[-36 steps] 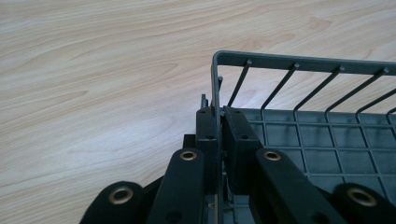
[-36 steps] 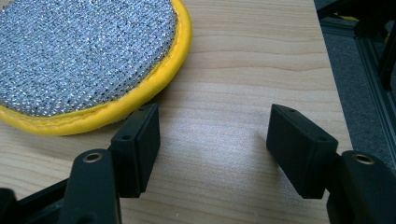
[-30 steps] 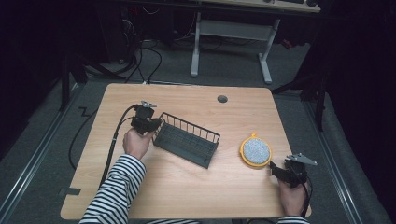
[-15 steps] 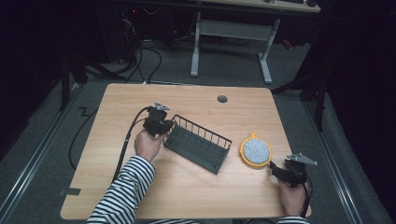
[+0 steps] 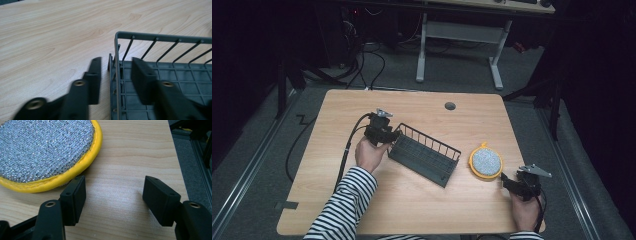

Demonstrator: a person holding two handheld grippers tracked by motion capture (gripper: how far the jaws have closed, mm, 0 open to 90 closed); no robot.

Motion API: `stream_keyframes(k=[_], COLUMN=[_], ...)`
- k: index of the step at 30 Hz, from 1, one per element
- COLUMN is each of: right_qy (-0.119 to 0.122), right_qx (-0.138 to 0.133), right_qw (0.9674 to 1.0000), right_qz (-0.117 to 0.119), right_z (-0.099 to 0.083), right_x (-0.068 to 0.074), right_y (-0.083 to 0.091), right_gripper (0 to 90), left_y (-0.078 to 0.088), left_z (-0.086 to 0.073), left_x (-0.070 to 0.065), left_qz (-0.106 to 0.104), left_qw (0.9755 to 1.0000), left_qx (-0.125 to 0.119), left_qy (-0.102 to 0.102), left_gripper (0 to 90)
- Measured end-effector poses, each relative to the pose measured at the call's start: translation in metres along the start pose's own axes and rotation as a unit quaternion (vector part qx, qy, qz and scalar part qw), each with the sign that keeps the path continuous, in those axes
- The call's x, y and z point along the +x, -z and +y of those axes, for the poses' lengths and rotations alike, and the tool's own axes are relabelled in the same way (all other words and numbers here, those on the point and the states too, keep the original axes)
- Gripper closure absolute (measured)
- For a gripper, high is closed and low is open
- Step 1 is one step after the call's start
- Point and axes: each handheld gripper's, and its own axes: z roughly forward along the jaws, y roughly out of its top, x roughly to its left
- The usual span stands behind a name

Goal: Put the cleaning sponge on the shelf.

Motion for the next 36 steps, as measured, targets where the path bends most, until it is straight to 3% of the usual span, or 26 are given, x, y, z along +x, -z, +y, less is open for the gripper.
stream_keyframes(k=[3, 9, 16, 21, 22, 24, 25, 36], right_qy=[0.000, -0.001, -0.003, -0.001, -0.001, -0.001, -0.001, 0.000], right_qx=[0.000, 0.000, 0.000, 0.000, 0.000, 0.000, 0.000, -0.001], right_qw=[1.0000, 1.0000, 1.0000, 1.0000, 1.0000, 1.0000, 1.0000, 1.0000], right_qz=[0.000, 0.001, 0.001, 0.001, 0.000, 0.000, 0.000, -0.002], right_z=[0.000, 0.000, 0.000, 0.000, 0.000, 0.000, 0.000, 0.000], right_x=[0.000, 0.000, 0.000, 0.000, 0.000, 0.000, 0.000, 0.000], right_y=[0.000, 0.000, 0.000, 0.000, 0.000, 0.000, 0.000, 0.000], right_gripper=[35.5, 35.8, 36.1, 36.1, 36.1, 36.1, 36.1, 36.1], left_y=[0.011, 0.034, 0.056, 0.066, 0.069, 0.070, 0.072, 0.081], left_z=[0.001, -0.001, -0.009, -0.023, -0.029, -0.032, -0.035, -0.075], left_x=[0.005, 0.014, 0.023, 0.032, 0.033, 0.034, 0.034, 0.041], left_qz=[0.004, 0.001, 0.013, 0.018, 0.036, 0.043, 0.045, 0.044], left_qw=[0.9999, 0.9992, 0.9983, 0.9977, 0.9975, 0.9973, 0.9973, 0.9966], left_qx=[-0.015, -0.040, -0.056, -0.061, -0.058, -0.058, -0.054, -0.054], left_qy=[0.003, 0.007, 0.011, 0.024, 0.020, 0.014, 0.020, 0.044], left_gripper=[44.0, 42.0, 41.8, 41.5, 41.3, 41.4, 41.3, 40.5])
